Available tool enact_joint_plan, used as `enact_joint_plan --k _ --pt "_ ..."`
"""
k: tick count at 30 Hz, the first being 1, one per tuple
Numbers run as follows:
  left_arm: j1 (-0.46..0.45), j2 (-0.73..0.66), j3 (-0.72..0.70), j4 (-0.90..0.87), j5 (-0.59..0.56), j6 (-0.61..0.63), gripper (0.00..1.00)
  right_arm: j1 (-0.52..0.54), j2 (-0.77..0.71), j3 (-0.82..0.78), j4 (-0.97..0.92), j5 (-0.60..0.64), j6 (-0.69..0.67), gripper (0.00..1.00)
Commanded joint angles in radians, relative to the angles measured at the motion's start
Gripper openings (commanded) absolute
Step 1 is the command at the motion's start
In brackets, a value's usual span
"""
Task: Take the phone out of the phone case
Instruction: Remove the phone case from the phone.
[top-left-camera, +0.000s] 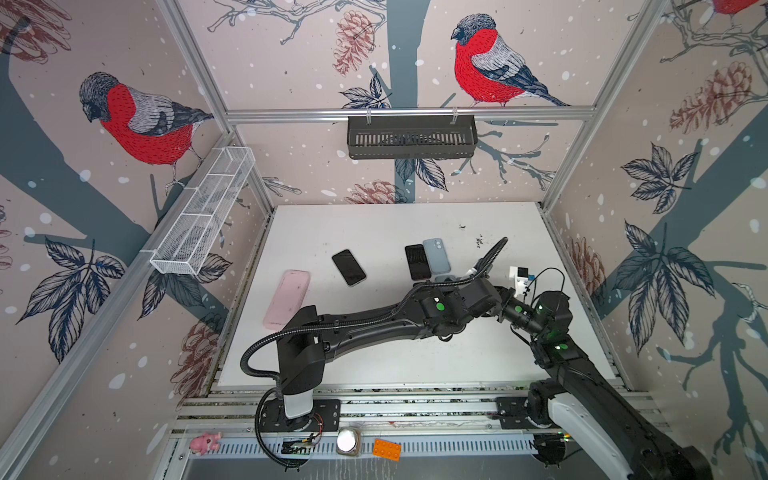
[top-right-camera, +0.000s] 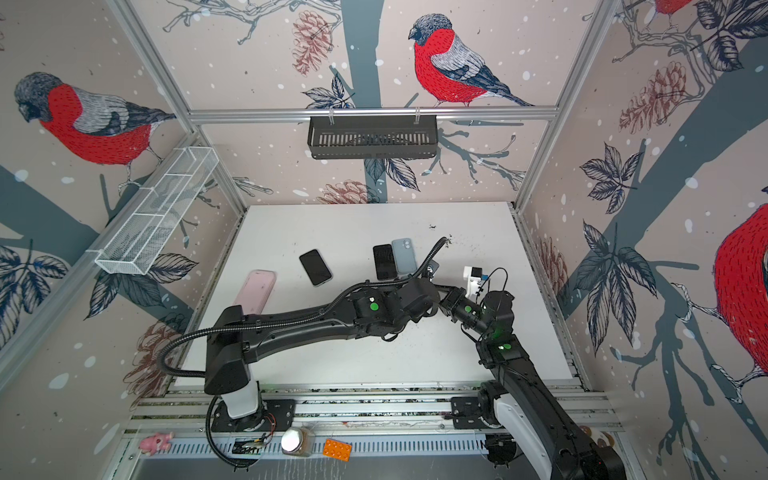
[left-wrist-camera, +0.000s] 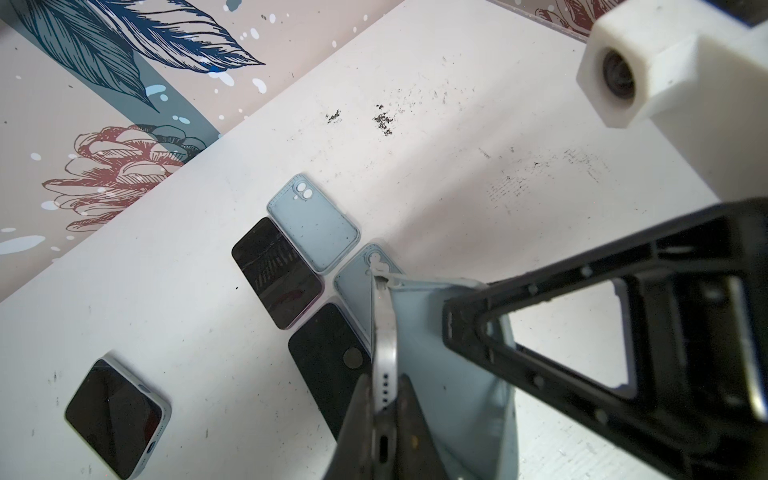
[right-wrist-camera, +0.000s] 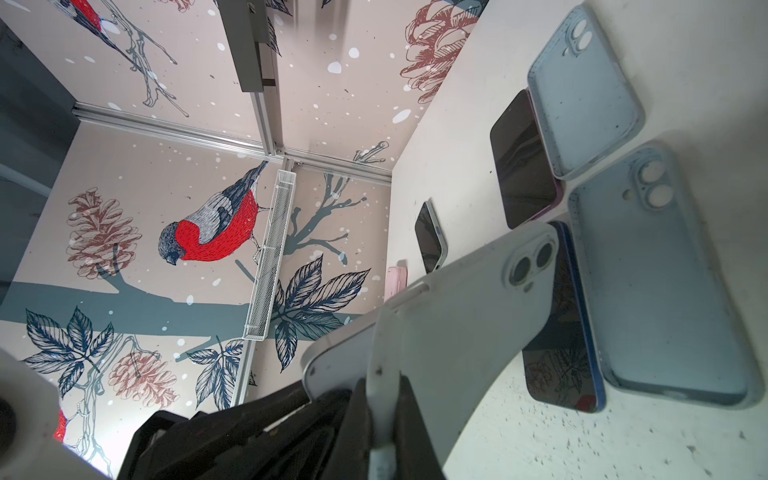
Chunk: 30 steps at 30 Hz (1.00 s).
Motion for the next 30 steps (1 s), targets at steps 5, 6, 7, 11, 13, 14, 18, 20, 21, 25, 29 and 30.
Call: enact_joint_plan --k 5,6,7,11,13,14,18,20,21,25,29,30 --pt "-0.001 -0.064 -0.015 -0.013 0.066 0.019 0.00 0.003 -0.029 0.030 -0.009 0.039 -0.054 0.00" --pt "-0.001 -0.076 -0.019 -0.003 0.073 0.026 0.00 0.006 -0.033 0.032 -0.021 0.046 -0.064 0.00" --pt "-0.001 -0.088 -0.025 0.009 0.080 0.036 0.00 0.008 -0.037 0.032 -0.028 0.051 -0.068 0.00" --pt "-0.002 -0.161 -0.067 0.076 0.083 0.072 0.00 0.011 -0.044 0.019 -0.060 0.080 -0.091 0.00" --pt "-0.001 -0.206 -0.104 0.123 0.095 0.104 0.00 0.011 -0.041 0.001 -0.051 0.088 -0.086 0.00" --pt "-0.001 -0.230 -0.126 0.145 0.100 0.119 0.00 0.010 -0.039 -0.007 -0.044 0.091 -0.082 0.00" --pt "-0.003 -0.315 -0.203 0.215 0.133 0.191 0.00 0.009 -0.027 -0.030 -0.018 0.110 -0.061 0.00" --pt "-0.007 -0.355 -0.240 0.244 0.150 0.224 0.00 0.009 -0.021 -0.035 -0.008 0.118 -0.051 0.00" --pt "-0.010 -0.372 -0.260 0.255 0.145 0.236 0.00 0.010 -0.018 -0.037 -0.007 0.121 -0.047 0.00" --pt "-0.012 -0.437 -0.330 0.299 0.138 0.284 0.00 0.005 -0.011 -0.041 0.000 0.133 -0.036 0.00" --pt "-0.012 -0.489 -0.375 0.316 0.113 0.317 0.00 -0.001 -0.004 -0.043 0.000 0.150 -0.033 0.00" --pt "-0.012 -0.503 -0.385 0.317 0.106 0.324 0.00 -0.001 0.000 -0.044 0.001 0.152 -0.032 0.00"
